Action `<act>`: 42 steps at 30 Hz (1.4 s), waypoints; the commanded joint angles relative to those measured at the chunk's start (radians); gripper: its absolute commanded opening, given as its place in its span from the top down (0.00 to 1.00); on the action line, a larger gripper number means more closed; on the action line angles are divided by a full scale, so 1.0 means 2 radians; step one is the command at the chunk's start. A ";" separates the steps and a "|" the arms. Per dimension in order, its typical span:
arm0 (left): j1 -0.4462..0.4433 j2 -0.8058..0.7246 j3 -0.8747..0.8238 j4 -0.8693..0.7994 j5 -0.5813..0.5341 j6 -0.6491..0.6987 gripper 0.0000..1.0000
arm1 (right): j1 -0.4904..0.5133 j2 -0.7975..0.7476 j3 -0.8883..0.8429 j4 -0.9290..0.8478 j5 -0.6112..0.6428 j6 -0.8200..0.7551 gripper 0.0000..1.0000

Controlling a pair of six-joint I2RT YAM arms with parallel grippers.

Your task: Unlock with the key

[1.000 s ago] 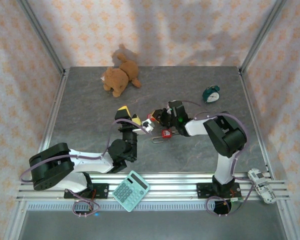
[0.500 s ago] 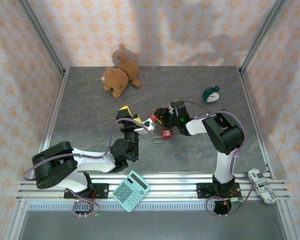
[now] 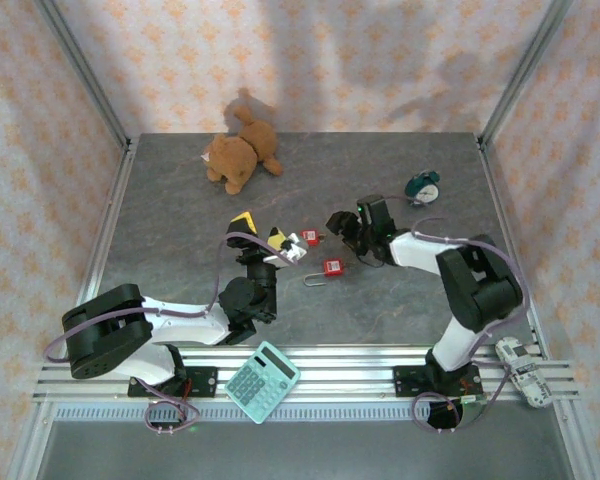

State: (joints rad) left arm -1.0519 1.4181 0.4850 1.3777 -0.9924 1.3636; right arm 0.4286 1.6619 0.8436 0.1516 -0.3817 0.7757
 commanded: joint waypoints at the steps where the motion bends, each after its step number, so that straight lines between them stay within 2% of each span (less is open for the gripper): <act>1: 0.004 -0.012 0.020 0.017 -0.017 -0.059 0.00 | -0.003 -0.075 0.011 -0.098 0.063 -0.061 0.33; 2: 0.006 -0.017 0.021 0.017 -0.018 -0.066 0.00 | -0.003 -0.102 0.017 -0.118 0.068 -0.077 0.30; 3: 0.007 -0.024 0.023 0.016 -0.019 -0.074 0.00 | -0.003 -0.127 0.023 -0.135 0.070 -0.095 0.14; 5: 0.019 -0.047 0.027 0.008 -0.033 -0.108 0.00 | -0.001 -0.189 0.040 -0.173 0.092 -0.132 0.01; 7: 0.039 -0.078 0.024 -0.046 -0.042 -0.179 0.00 | 0.006 -0.248 0.049 -0.204 0.167 -0.153 0.01; 10: 0.092 -0.144 0.007 -0.195 -0.025 -0.358 0.00 | 0.015 -0.327 0.021 -0.180 0.280 -0.201 0.01; 13: 0.177 -0.216 0.005 -0.431 0.048 -0.561 0.00 | 0.019 -0.373 -0.028 -0.137 0.351 -0.205 0.01; 14: 0.206 -0.235 0.002 -0.483 0.067 -0.619 0.00 | 0.019 -0.378 -0.043 -0.115 0.371 -0.228 0.01; 15: 0.231 -0.246 -0.008 -0.498 0.073 -0.654 0.00 | 0.019 -0.376 -0.049 -0.109 0.393 -0.239 0.01; 17: 0.263 -0.250 -0.045 -0.461 0.074 -0.659 0.00 | 0.019 -0.361 -0.049 -0.111 0.420 -0.259 0.01; 19: 0.268 -0.242 -0.094 -0.350 0.112 -0.587 0.00 | 0.019 -0.344 -0.060 -0.082 0.420 -0.301 0.01; 21: 0.273 -0.229 -0.127 -0.261 0.123 -0.558 0.00 | 0.019 -0.336 -0.078 -0.050 0.450 -0.310 0.01; 22: 0.281 -0.222 -0.132 -0.243 0.132 -0.554 0.00 | 0.017 -0.337 -0.093 -0.019 0.458 -0.323 0.01; 24: 0.302 -0.210 -0.129 -0.257 0.164 -0.552 0.00 | 0.012 -0.337 -0.130 0.048 0.452 -0.385 0.01; 26: 0.327 -0.196 -0.125 -0.267 0.176 -0.572 0.00 | 0.006 -0.329 -0.159 0.105 0.436 -0.483 0.01; 28: 0.348 -0.175 -0.133 -0.241 0.205 -0.578 0.00 | -0.003 -0.309 -0.176 0.110 0.397 -0.569 0.01; 30: 0.371 -0.143 -0.146 -0.186 0.223 -0.579 0.00 | -0.009 -0.280 -0.189 0.134 0.400 -0.578 0.01; 33: 0.397 -0.077 -0.160 -0.093 0.229 -0.596 0.00 | -0.014 -0.241 -0.223 0.220 0.395 -0.571 0.01; 36: 0.401 -0.016 -0.168 0.016 0.240 -0.570 0.00 | -0.026 -0.193 -0.247 0.287 0.382 -0.556 0.01; 40: 0.420 -0.048 -0.139 -0.077 0.281 -0.587 0.00 | -0.062 -0.147 -0.283 0.383 0.354 -0.520 0.01; 42: 0.420 -0.055 -0.130 -0.113 0.294 -0.583 0.00 | -0.071 -0.142 -0.278 0.384 0.353 -0.511 0.01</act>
State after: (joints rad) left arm -0.2207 1.3361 0.1841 1.1728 -0.4675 0.2173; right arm 0.3073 1.3689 0.2893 0.7464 0.3492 -0.2882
